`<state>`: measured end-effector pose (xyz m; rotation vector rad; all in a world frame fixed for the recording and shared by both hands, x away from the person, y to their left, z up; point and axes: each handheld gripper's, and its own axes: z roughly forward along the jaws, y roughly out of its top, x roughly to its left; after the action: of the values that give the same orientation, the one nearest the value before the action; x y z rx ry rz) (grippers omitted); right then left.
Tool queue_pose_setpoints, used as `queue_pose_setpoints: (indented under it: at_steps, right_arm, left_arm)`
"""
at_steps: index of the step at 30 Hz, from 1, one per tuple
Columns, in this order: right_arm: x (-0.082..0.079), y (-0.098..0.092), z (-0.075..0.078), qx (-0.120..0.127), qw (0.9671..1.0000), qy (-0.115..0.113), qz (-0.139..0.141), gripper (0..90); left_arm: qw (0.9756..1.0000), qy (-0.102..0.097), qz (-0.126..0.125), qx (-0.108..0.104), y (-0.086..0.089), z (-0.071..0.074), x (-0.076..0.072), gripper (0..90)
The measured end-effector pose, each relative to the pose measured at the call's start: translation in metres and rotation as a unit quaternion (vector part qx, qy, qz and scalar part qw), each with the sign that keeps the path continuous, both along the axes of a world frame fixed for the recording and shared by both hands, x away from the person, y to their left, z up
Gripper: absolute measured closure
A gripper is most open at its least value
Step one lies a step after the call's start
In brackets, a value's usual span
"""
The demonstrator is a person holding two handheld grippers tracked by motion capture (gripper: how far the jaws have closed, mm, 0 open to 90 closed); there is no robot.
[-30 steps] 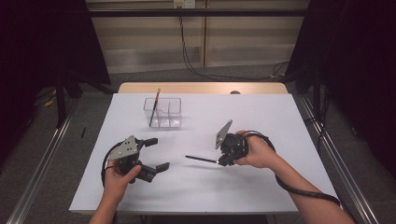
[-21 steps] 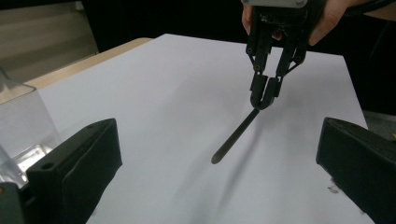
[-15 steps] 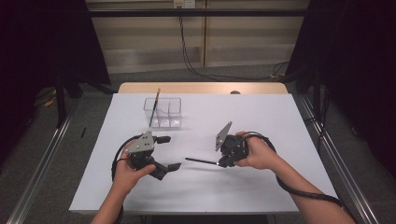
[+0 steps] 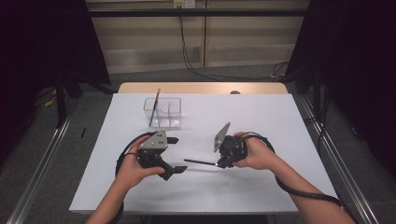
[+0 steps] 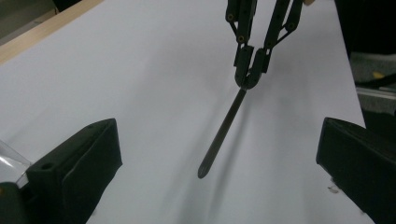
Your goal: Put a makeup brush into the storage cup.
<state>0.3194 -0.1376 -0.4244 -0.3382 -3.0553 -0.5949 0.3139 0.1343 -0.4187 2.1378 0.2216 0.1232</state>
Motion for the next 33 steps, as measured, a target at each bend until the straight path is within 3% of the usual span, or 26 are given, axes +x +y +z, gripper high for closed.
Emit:
queue_pose_setpoints:
  at_steps: [9, 19, 26, 29, 31, 33]
  right_arm:
    - [-0.001, 0.004, 0.003, 0.0, 1.0, 0.003, 0.009, 84.0]
    - [-0.002, 0.005, 0.004, 0.001, 0.9998, 0.001, 0.018, 83.9]
    - [-0.002, 0.005, 0.006, 0.006, 0.9998, 0.001, 0.016, 83.9]
    - [-0.002, 0.006, 0.007, 0.007, 0.9998, 0.001, 0.019, 83.9]
    - [-0.001, 0.006, 0.008, 0.009, 0.9997, -0.002, 0.021, 83.9]
    - [-0.001, 0.006, 0.008, 0.008, 0.9998, -0.002, 0.02, 83.9]
  left_arm:
    - [0.9984, 0.017, -0.014, 0.053, -0.016, 0.004, 0.002, 0.0]
    - [0.9959, 0.017, -0.016, 0.087, -0.027, 0.009, 0.004, 3.0]
    - [0.9925, 0.016, -0.029, 0.118, -0.036, 0.011, 0.005, 13.7]
    - [0.9893, 0.017, -0.037, 0.141, -0.04, 0.012, 0.005, 21.4]
    - [0.9865, 0.0, -0.033, 0.16, -0.043, 0.013, 0.005, 26.5]
    - [0.9855, 0.011, -0.04, 0.164, -0.046, 0.013, 0.005, 32.5]
